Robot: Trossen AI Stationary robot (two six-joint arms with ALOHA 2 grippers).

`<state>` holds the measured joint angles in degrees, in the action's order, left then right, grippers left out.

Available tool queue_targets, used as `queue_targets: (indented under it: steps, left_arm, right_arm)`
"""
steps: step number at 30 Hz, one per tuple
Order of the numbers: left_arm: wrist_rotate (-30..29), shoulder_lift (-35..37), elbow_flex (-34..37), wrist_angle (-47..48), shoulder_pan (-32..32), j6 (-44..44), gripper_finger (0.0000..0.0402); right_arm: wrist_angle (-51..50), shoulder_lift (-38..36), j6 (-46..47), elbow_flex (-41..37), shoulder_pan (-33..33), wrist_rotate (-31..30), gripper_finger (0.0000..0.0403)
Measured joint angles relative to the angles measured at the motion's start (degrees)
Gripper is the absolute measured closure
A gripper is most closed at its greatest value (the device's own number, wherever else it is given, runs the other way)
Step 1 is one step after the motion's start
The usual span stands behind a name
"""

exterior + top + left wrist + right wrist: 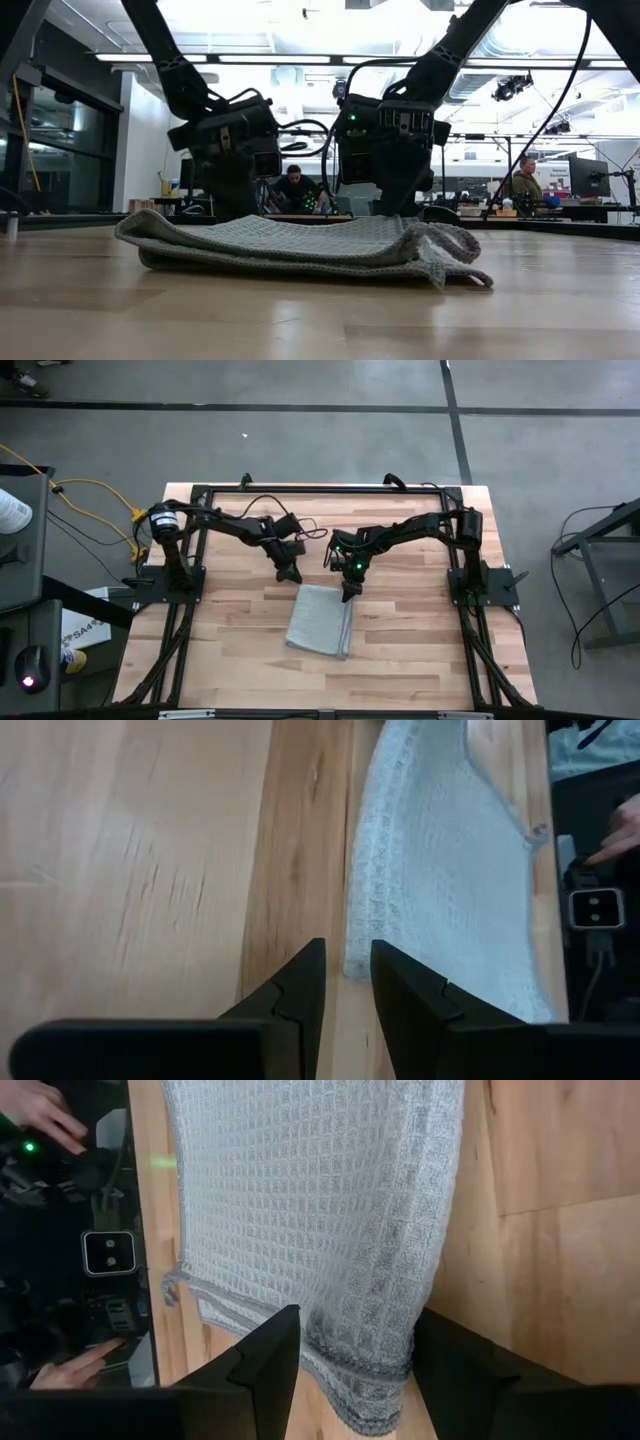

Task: Fold microfiber towels
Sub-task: Fold the gray towel

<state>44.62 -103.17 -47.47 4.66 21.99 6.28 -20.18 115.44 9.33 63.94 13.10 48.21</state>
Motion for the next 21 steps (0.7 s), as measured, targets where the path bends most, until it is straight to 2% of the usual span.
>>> queue_targets:
  steps: [2, 7, 19, 21]
  left_arm:
    - [-0.84, -0.1, -0.69, 0.72, -1.03, -0.02, 0.0318]
    - [-7.65, -0.27, -3.67, 6.79, -3.5, -4.15, 0.0318]
    - [-0.3, -0.29, -4.87, 7.33, -3.6, -5.7, 0.0318]
    - [-0.46, -0.29, -4.89, 7.33, -3.6, -5.68, 0.0318]
  right_arm:
    - [0.06, 0.02, 0.02, 0.0, 0.0, 0.02, 0.0229]
    - [0.08, 0.02, 0.0, 0.0, 0.0, 0.02, 0.0229]
    - [0.1, 0.04, -0.05, -0.02, 0.0, 0.08, 0.0229]
    - [0.1, 0.04, -0.07, -0.02, 0.0, 0.26, 0.0229]
